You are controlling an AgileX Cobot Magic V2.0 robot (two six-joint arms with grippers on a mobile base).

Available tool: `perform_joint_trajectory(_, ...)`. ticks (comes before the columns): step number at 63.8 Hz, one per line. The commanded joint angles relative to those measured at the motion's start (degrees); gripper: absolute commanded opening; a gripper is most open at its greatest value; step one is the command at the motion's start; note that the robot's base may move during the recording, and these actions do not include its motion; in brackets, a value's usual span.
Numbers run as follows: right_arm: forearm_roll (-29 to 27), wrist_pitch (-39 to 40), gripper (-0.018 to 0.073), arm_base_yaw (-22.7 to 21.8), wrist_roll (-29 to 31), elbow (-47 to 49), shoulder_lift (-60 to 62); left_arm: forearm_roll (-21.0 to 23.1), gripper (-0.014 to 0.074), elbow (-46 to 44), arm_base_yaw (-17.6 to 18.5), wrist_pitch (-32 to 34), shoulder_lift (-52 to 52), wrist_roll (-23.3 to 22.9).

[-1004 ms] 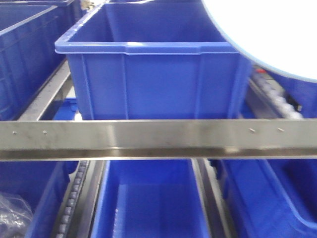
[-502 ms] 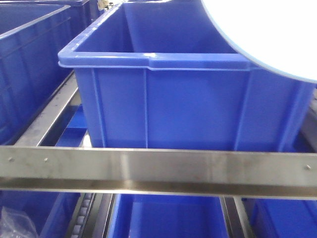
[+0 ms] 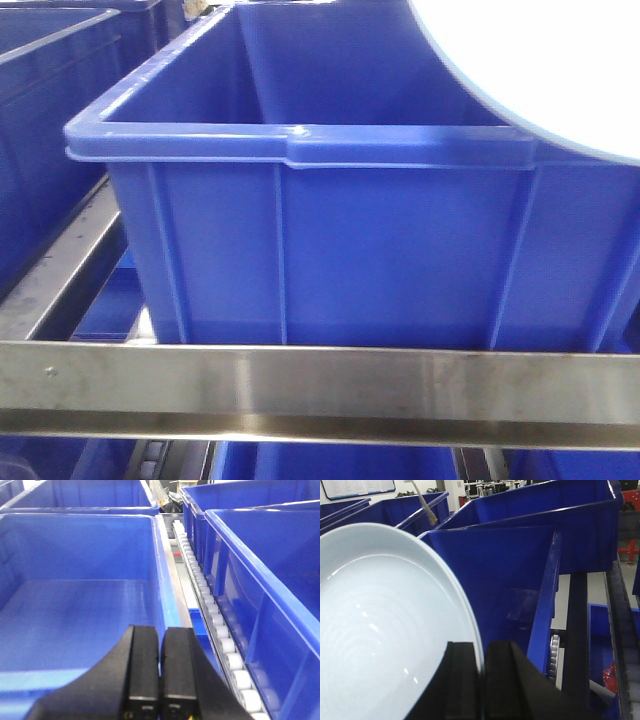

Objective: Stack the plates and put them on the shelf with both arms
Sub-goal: 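Drive up to the shelf and hold the plates above a blue bin, then lower the plates into the blue bin and open the right gripper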

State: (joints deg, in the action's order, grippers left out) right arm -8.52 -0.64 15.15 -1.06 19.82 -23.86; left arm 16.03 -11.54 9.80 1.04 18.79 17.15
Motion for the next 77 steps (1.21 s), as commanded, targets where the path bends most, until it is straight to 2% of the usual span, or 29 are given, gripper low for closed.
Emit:
perform_joint_trajectory(1,0.1,6.0,0.0048,-0.4,0.0,1.7,-0.1,0.1,0.0081,-1.6,0.1,4.5,0.4,-0.1)
perform_joint_trajectory(77,0.1,7.0,0.0048,-0.4,0.0,1.7,-0.2,0.1,0.0081,-1.6,0.1,4.5,0.4,-0.1)
